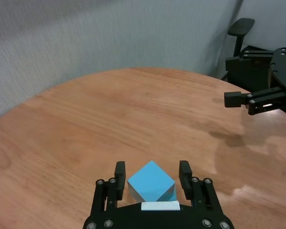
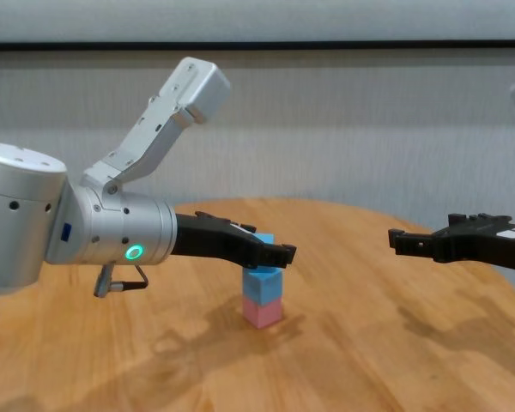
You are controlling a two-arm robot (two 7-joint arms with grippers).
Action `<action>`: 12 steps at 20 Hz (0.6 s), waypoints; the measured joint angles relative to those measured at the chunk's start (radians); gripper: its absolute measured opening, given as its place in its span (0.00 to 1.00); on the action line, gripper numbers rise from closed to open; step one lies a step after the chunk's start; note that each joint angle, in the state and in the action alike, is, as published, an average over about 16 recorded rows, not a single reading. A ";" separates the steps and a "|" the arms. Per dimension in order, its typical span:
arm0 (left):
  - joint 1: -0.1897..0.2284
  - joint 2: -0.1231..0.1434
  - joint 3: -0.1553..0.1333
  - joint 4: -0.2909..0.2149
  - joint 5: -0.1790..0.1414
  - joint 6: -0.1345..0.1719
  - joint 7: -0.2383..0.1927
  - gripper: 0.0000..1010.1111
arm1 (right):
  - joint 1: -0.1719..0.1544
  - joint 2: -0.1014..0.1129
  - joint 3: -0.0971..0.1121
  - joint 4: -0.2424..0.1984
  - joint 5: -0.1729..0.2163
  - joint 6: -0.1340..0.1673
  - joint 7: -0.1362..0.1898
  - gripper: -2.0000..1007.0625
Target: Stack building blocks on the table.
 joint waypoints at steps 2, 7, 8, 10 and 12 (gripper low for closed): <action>0.001 0.001 -0.001 -0.005 -0.001 0.000 0.001 0.77 | 0.000 0.000 0.000 0.000 0.000 0.000 0.000 0.99; 0.007 0.008 -0.006 -0.030 -0.006 0.001 0.005 0.89 | 0.000 0.000 0.000 0.000 0.000 0.000 0.000 0.99; 0.009 0.010 -0.007 -0.037 -0.007 0.000 0.007 0.91 | 0.000 0.000 0.000 0.000 0.000 0.000 0.000 0.99; 0.012 0.016 -0.011 -0.052 -0.008 -0.001 0.011 0.94 | 0.000 0.000 0.000 0.000 0.000 0.000 0.000 0.99; 0.015 0.024 -0.018 -0.068 -0.010 -0.003 0.017 0.97 | 0.000 0.000 0.000 0.000 0.000 0.000 0.000 0.99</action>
